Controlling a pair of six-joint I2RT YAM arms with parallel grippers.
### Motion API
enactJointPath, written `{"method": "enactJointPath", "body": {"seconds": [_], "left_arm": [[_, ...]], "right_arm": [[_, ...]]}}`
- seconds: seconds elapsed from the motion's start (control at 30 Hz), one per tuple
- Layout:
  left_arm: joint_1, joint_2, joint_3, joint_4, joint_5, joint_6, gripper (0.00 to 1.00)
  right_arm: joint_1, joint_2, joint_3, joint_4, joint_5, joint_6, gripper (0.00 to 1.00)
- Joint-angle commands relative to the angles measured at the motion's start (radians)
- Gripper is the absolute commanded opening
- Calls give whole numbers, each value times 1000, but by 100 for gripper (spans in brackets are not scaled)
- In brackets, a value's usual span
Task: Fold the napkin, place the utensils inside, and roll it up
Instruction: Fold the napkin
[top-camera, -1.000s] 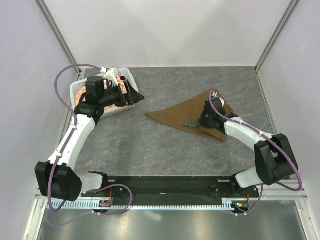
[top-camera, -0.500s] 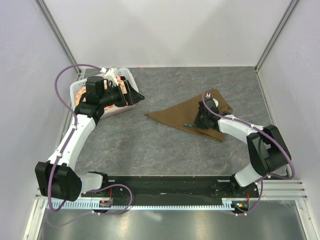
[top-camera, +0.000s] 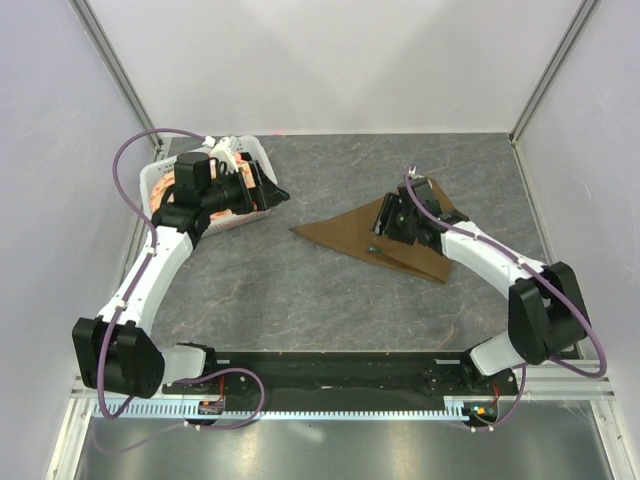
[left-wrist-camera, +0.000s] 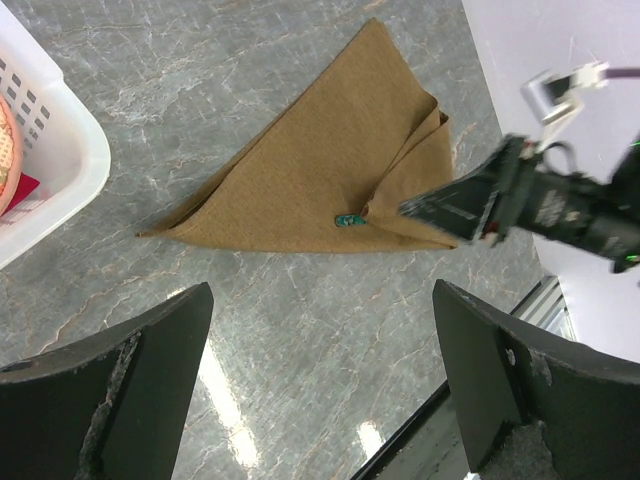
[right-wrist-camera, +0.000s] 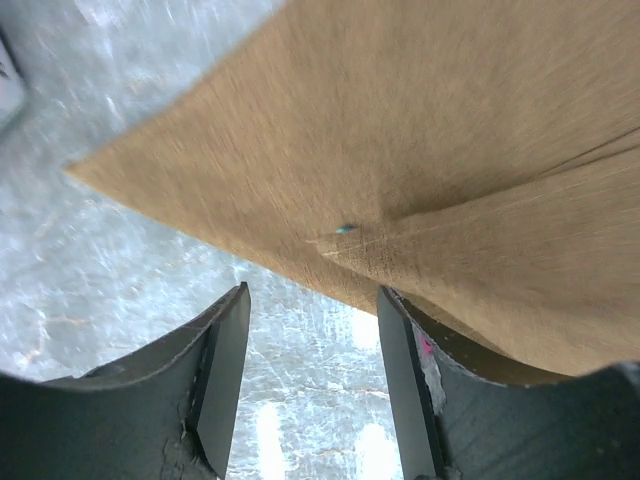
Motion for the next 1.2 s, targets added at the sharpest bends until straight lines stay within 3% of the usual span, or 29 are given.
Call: {"method": "enactJointPath", "body": {"seconds": [0.0, 0.2, 0.5, 1.17], "left_arm": [[2, 9, -4, 33, 7, -14, 98], [-10, 12, -7, 33, 2, -14, 97], [-24, 18, -7, 33, -7, -12, 96], [-41, 17, -7, 30, -18, -3, 96]], "right_arm": [[-56, -61, 115, -178, 104, -36, 62], [-202, -90, 89, -237, 130, -81, 63], [-173, -69, 6, -156, -34, -101, 56], [-118, 81, -46, 64, -24, -116, 52]]}}
